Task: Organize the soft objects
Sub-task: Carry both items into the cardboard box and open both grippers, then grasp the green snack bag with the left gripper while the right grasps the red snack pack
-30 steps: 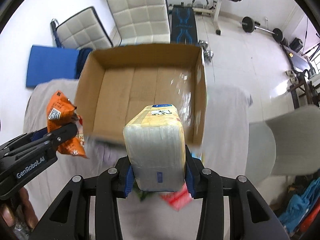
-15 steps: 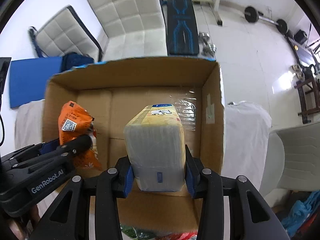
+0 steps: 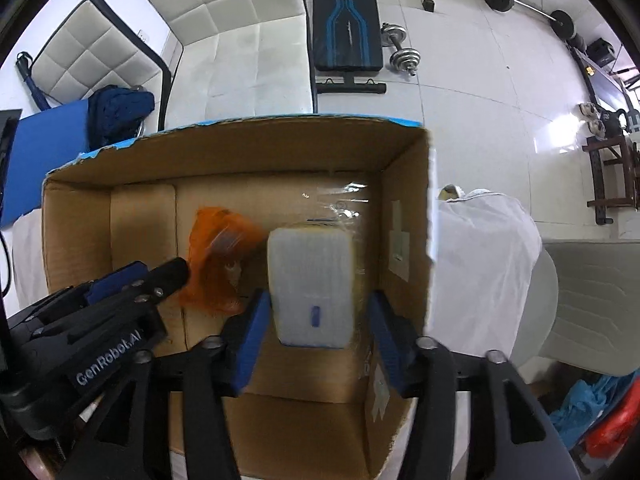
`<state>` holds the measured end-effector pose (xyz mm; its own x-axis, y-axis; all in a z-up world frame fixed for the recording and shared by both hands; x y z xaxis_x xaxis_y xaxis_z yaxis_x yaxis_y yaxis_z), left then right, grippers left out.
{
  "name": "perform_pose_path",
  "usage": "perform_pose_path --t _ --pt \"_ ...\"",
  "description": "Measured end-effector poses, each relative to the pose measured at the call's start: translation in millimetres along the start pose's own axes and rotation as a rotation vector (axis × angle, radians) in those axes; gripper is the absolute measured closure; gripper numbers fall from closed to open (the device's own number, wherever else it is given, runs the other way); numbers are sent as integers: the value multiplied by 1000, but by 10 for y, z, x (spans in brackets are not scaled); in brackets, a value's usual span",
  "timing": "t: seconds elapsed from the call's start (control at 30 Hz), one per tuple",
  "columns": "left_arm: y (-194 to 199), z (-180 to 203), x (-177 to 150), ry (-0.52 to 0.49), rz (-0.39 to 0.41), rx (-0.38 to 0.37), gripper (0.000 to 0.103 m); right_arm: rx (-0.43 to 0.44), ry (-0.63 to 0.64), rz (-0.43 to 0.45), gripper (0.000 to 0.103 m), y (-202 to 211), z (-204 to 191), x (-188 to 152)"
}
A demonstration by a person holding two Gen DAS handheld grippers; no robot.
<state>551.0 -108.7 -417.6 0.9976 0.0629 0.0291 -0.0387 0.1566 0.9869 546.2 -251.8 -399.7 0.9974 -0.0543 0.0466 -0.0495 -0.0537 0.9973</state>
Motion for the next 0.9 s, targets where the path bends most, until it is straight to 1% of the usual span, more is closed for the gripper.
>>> perform_pose_path --t 0.03,0.07,0.1,0.23,0.27,0.3,0.33,0.43,0.47,0.5,0.53,0.57,0.6,0.67,0.7,0.73,0.77,0.83,0.9 --pt "42 -5 9 -3 8 6 61 0 -3 7 36 28 27 10" --pt "67 -11 18 -3 14 6 58 12 -3 13 35 60 30 12" --pt "112 -20 18 -1 22 9 54 20 -3 16 30 79 49 0" --pt "293 -34 -40 -15 56 32 52 23 -4 27 27 191 95 -66" --pt "366 -51 -83 -14 71 34 46 27 -1 29 26 215 89 -95" --pt "419 -68 -110 -17 84 45 37 30 9 30 21 238 81 -147" --pt "434 -84 -127 -23 93 52 34 28 16 29 19 254 75 -198" --pt "574 -114 -208 -33 136 90 31 44 25 32 19 294 55 -383" --pt "629 -144 -285 -36 149 103 29 44 29 35 19 307 46 -458" --pt "666 -173 -357 -34 155 110 22 45 35 37 16 319 32 -527" --pt "683 -194 -423 -31 162 115 17 39 47 45 10 337 14 -613" --pt "697 -200 -469 -29 169 119 8 33 60 53 8 353 -7 -692" --pt "729 -222 -536 -27 182 123 3 31 70 59 5 364 -30 -756" --pt "756 -256 -652 -28 198 135 3 35 73 73 3 399 -74 -898" --pt "796 -291 -741 -30 211 142 3 44 67 80 0 426 -91 -971" --pt "817 -301 -777 -33 219 146 3 48 59 92 0 465 -102 -1048" --pt "862 -344 -861 -33 234 156 3 42 52 112 0 514 -106 -1114" --pt "931 -368 -962 -38 249 151 3 33 48 161 0 627 -124 -1236" --pt "1037 -401 -1104 -49 278 147 3 3 27 213 0 748 -112 -1373"
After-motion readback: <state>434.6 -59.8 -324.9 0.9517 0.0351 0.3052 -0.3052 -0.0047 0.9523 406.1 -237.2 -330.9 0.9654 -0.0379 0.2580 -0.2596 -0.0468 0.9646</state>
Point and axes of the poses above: each gripper's, at about its wrist camera, not at the fingertips, and y roughly against the way its jaws point, z to its right, x to its top, the point moved 9 cm from there along -y, roughly the way its jaws point, and after that the axes turned 6 degrees about z, right-handed, at the moved point
